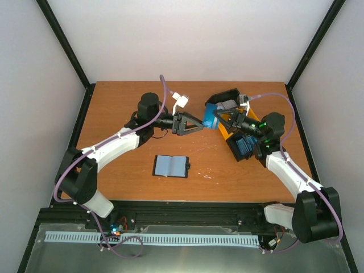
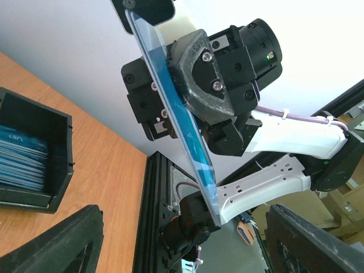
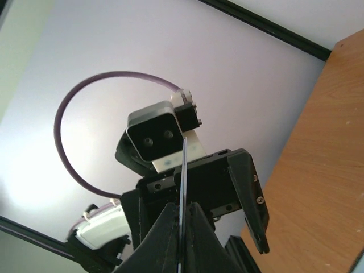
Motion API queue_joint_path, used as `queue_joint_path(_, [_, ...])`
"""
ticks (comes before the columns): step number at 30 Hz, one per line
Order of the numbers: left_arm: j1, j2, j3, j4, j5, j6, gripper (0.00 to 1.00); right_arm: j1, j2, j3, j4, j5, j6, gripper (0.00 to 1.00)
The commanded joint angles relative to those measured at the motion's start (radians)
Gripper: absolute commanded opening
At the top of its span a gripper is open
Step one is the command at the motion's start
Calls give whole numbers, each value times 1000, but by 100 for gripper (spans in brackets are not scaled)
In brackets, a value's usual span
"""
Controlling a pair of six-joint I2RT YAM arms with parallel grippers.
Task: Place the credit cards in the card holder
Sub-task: Pick up the credit card from the storage box.
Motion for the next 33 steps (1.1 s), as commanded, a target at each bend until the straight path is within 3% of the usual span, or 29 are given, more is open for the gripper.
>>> queue_joint_path(1, [6, -14, 3, 34, -36, 0, 79, 8, 13, 25, 161, 18, 212, 3])
queue_joint_path(7, [5, 16, 43, 29, -35, -53, 78, 17, -8, 30, 124, 11, 194, 3])
queue_joint_path(14, [5, 58, 68, 80, -12, -165, 70, 38, -16, 35, -8, 20, 53, 3])
queue_joint_path(24, [6, 99, 112, 75, -23, -192, 20, 38, -19, 52, -134, 9, -126, 3])
queue_joint_path(28, [5, 104, 123, 77, -18, -184, 8, 69, -10, 56, -180, 4, -186, 3])
queue_joint_path(33, [5, 119, 124, 96, 1, -190, 1, 94, 3, 64, -191, 1, -219, 3])
